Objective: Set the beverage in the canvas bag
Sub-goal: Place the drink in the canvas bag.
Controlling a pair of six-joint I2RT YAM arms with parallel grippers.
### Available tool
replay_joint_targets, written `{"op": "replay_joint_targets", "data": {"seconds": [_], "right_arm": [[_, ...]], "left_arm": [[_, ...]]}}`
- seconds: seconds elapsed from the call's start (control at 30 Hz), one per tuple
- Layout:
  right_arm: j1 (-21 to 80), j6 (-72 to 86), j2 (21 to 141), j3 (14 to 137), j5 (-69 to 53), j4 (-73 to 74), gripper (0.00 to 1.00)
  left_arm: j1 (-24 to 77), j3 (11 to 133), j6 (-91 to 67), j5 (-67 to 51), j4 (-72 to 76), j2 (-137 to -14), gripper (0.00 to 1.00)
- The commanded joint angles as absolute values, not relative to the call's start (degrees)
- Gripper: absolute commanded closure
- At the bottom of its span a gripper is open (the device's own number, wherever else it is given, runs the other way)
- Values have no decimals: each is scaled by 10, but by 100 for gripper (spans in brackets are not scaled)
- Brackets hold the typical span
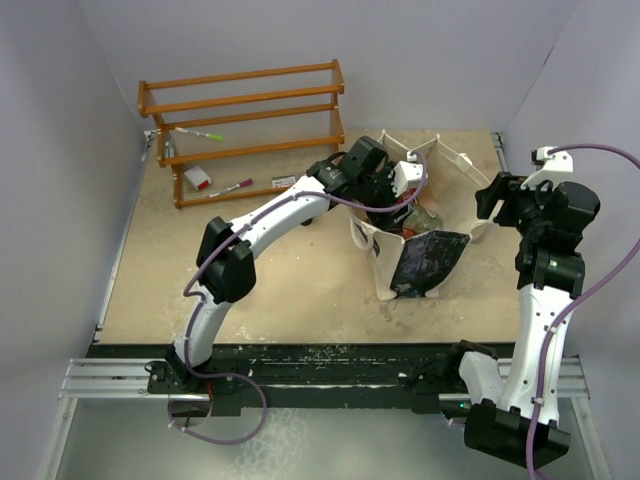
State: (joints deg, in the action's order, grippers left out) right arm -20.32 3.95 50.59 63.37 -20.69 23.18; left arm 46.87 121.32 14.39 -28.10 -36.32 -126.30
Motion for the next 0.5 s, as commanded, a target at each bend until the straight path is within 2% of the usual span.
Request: {"op": "replay_joint_targets", "data": {"seconds": [0.0,0.3,0.47], "right_arm": [[-207,45,500,641,-224,209,29],[-204,36,524,671,-236,214,29],[-194,36,544,691,-239,214,29]], "left_arm": [[462,1253,169,-293,-362,-1194,1],[432,1276,197,-313,-398,-1133,1],[379,1293,200,-336,-432,-1093,1]]}}
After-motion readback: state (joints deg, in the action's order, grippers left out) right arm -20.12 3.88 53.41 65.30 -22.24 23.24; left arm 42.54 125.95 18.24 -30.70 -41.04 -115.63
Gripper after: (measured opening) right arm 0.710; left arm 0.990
